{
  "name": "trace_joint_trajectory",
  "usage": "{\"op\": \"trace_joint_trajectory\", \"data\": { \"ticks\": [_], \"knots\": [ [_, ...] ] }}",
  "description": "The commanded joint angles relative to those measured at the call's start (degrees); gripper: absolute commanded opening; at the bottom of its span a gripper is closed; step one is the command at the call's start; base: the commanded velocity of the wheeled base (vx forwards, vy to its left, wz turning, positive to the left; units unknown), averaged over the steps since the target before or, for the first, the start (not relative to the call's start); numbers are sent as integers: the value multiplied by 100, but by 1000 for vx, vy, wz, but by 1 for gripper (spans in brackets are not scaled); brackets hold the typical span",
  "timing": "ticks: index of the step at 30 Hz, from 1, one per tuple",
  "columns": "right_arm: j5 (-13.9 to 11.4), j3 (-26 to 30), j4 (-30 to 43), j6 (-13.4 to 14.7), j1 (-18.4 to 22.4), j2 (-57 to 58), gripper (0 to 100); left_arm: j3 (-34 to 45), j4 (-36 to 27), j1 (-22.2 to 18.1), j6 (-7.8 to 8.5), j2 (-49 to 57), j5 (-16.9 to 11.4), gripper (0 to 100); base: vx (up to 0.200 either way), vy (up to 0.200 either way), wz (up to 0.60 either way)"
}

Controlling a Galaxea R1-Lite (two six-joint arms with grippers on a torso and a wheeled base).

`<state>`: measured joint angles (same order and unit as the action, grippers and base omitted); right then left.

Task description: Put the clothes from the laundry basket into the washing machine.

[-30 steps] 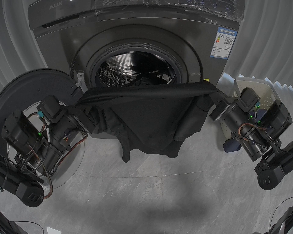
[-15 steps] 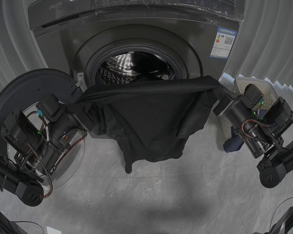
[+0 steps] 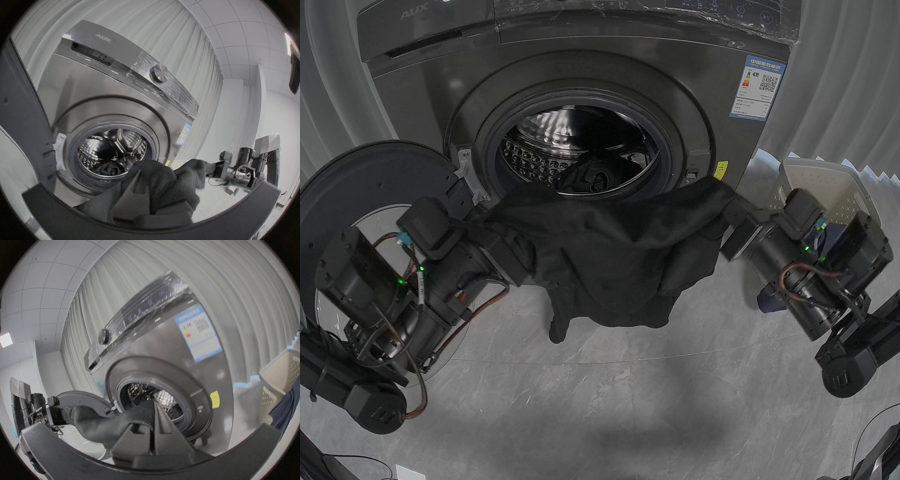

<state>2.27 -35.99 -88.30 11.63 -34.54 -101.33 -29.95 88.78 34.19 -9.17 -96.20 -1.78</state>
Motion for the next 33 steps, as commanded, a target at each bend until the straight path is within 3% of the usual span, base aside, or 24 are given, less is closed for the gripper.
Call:
{"op": "trace_joint_trajectory", "data": {
  "ticks": [1, 6, 7, 9, 13, 18, 23, 33],
  "knots": [
    [-42, 92, -3, 199, -326, -651, 0, -433, -37, 307, 3, -620, -33, 0, 0, 0, 0],
    [11, 171, -3, 331, -668, -1029, 0, -916, -81, 369, -6, -971, -24, 0, 0, 0, 0],
    [11, 180, -3, 331, -695, -1100, 100, -942, -72, 369, -6, -980, -7, 0, 0, 0, 0],
    [11, 215, 5, 340, -756, -1179, 100, -960, -72, 369, -6, -971, 2, 0, 0, 0, 0],
    [-16, 883, -3, 270, -1082, -1548, 100, -1013, -72, 360, -6, -910, 20, 0, 0, 0, 0],
    [-42, 1243, -3, 270, -1126, -1847, 100, -951, -45, 360, -15, -883, 20, 0, 0, 0, 0],
    [-130, 971, -3, 120, -959, -2031, 100, -925, -72, 448, -59, -751, 11, 0, 0, 0, 0],
    [-174, -102, -12, 32, -501, -2690, 100, -564, -45, 755, -94, -461, -59, 0, 0, 0, 0]
  ]
}}
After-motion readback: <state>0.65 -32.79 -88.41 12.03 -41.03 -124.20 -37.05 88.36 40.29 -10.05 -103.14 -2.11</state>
